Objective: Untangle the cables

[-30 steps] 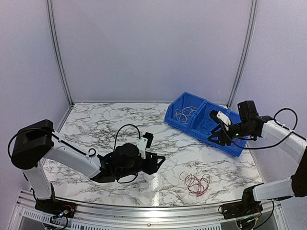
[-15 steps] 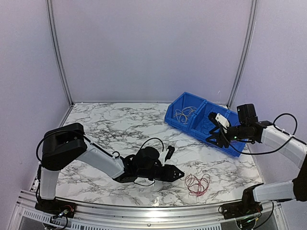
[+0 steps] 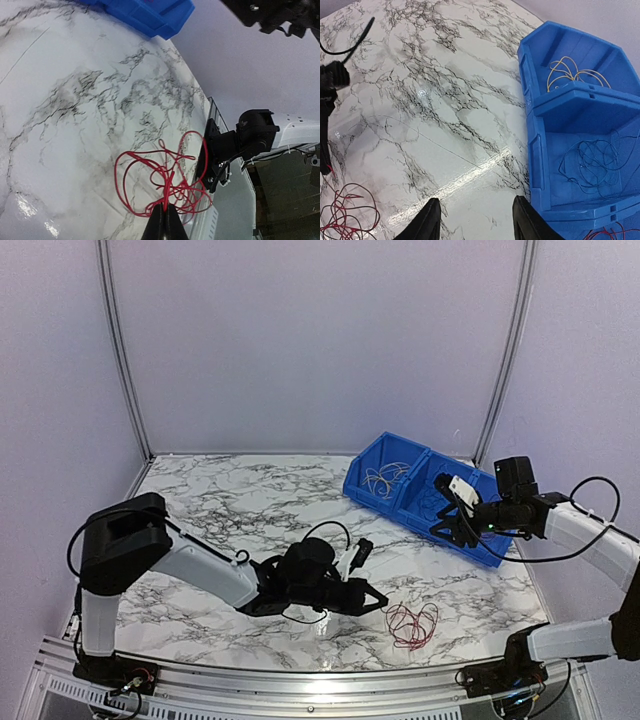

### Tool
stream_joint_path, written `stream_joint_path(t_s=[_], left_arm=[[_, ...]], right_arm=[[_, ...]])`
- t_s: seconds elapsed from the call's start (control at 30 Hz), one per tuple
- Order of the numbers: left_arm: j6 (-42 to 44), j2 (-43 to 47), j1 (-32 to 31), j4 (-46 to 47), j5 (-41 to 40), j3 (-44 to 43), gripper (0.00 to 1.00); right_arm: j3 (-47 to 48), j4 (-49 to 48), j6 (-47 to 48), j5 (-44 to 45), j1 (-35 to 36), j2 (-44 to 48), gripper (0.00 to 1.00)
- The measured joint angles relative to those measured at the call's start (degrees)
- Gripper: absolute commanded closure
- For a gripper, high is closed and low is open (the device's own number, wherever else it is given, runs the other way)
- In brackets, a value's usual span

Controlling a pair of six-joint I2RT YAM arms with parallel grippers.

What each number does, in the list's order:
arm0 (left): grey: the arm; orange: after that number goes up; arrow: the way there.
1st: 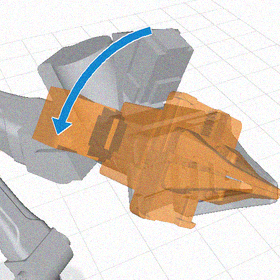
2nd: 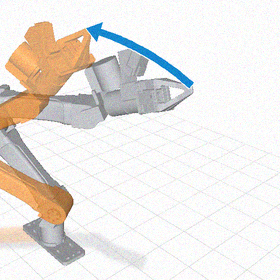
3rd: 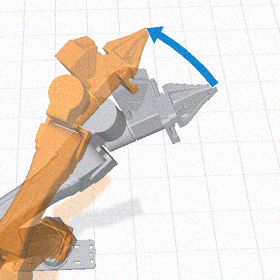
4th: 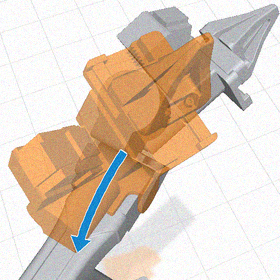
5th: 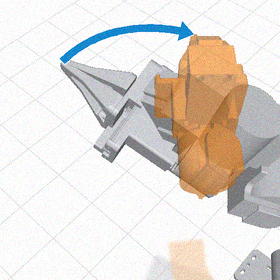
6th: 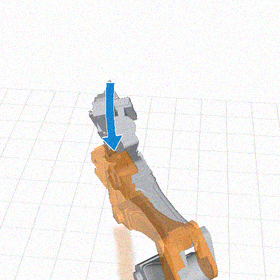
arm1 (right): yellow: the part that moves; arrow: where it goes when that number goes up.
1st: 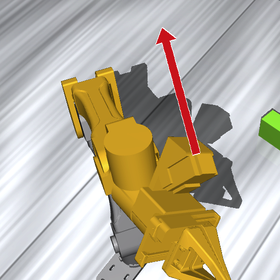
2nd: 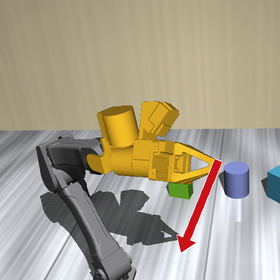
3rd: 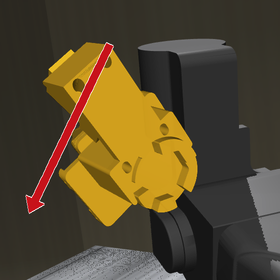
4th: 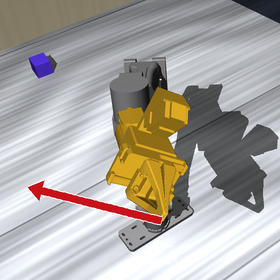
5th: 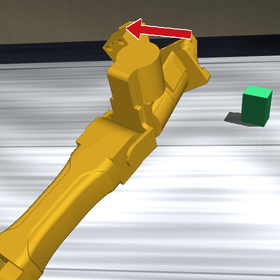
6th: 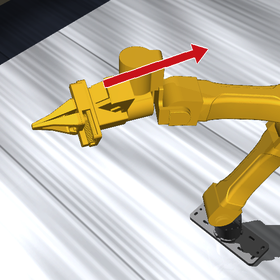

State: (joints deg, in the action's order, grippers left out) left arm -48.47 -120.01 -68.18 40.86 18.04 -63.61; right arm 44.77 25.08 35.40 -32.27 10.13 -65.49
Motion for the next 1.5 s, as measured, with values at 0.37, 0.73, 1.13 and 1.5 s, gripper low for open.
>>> stream_joint_path(t_s=[0.37, 0.73, 1.13, 1.5], left_arm=[[24.46, 35.43, -12.44, -4.85, -9.07, -0.90, 1.00], [41.94, 42.25, -14.69, -12.63, -30.56, -3.78, 1.00], [43.21, 29.22, -14.69, -19.78, -41.22, -1.55, 1.00], [42.42, 29.03, -14.69, -19.78, -47.43, -2.25, 1.00]], right_arm=[[0.24, -0.52, -0.26, 0.61, 0.00, 0.57, 0.50], [16.46, 5.09, -1.46, -15.74, 0.04, 2.40, 0.33], [13.46, 8.15, -0.76, -32.35, 7.78, 3.06, 0.18], [7.52, 6.86, 0.94, -28.15, 19.12, 0.66, 0.22]])
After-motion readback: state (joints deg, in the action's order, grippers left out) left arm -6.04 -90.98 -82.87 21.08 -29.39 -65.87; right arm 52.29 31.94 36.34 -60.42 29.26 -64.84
